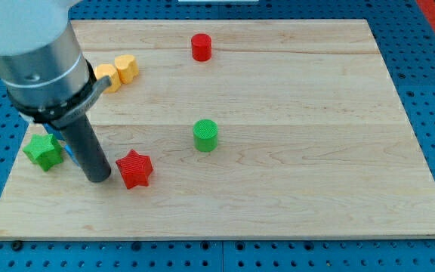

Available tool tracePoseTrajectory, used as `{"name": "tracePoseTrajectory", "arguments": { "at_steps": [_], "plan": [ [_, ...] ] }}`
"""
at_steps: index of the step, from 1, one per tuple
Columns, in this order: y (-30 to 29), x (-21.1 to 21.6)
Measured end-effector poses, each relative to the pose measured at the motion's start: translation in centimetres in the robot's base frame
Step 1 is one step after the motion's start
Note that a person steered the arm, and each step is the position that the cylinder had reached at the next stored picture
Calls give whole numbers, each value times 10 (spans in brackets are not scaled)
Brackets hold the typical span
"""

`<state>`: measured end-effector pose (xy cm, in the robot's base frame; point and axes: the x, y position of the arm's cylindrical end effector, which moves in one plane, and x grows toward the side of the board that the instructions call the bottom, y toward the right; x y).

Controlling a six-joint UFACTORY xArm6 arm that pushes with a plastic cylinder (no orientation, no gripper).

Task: Push the green star along with blue cube up and right a bit

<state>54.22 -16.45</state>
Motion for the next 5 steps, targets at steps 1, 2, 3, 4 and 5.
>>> {"name": "tracePoseTrajectory", "arguments": {
  "at_steps": [1,2,3,4,5],
  "plan": [
    [-5,-13],
    [-18,-44],
    [-13,-45],
    [-10,-43],
    [-10,-28]
  ]
}}
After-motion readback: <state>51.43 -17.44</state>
